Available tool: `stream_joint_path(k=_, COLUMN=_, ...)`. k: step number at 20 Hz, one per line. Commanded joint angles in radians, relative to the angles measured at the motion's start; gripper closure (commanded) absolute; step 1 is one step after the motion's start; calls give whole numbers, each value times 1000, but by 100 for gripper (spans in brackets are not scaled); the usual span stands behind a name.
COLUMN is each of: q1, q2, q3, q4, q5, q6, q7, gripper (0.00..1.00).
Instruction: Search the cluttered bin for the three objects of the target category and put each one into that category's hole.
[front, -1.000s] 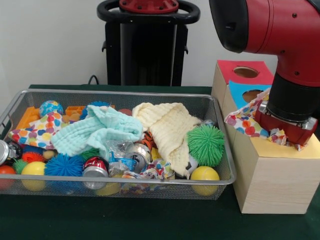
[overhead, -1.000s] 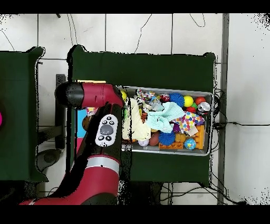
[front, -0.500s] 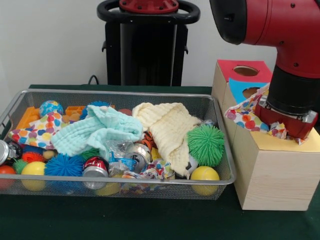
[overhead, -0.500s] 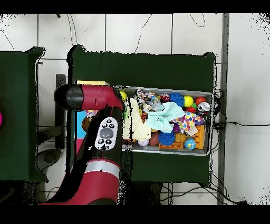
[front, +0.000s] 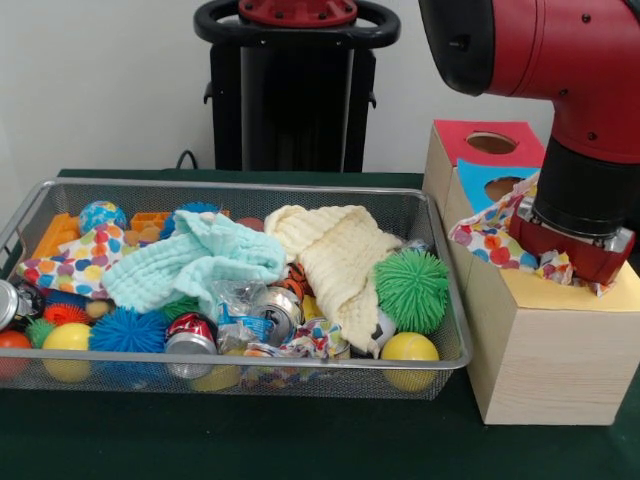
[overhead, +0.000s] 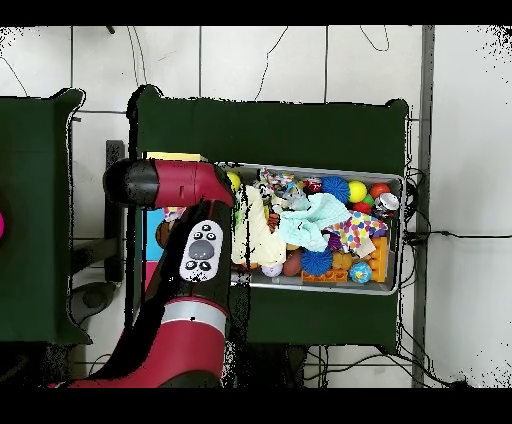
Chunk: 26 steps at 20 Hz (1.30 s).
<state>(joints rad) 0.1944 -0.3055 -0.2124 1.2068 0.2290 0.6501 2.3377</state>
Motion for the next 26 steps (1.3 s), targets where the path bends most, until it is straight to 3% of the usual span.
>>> stream_joint_path(k=1, q1=12, q2=73, q3=49, q4=43, q5=-71, q6=97, q7=28, gripper=100)
stream_joint_path(k=6, q1=-6, q2=101, q3=64, q4=11, q5=-67, q6=113, q7=7, gripper=100)
stream_joint_path(k=7, q1=-10, q2=103, q3=67, q4=7, q5=-66, q6=118, q7=3, gripper=0)
stream_joint_path(k=22, q1=-20, q2=110, q3=74, q4=-19, q5=-71, q6=144, q7=-20, gripper=0)
stream_joint_path(k=26, q1=-13, q2=22, q3=69, q4=44, q5=-68, q6=156, q7=-24, gripper=0)
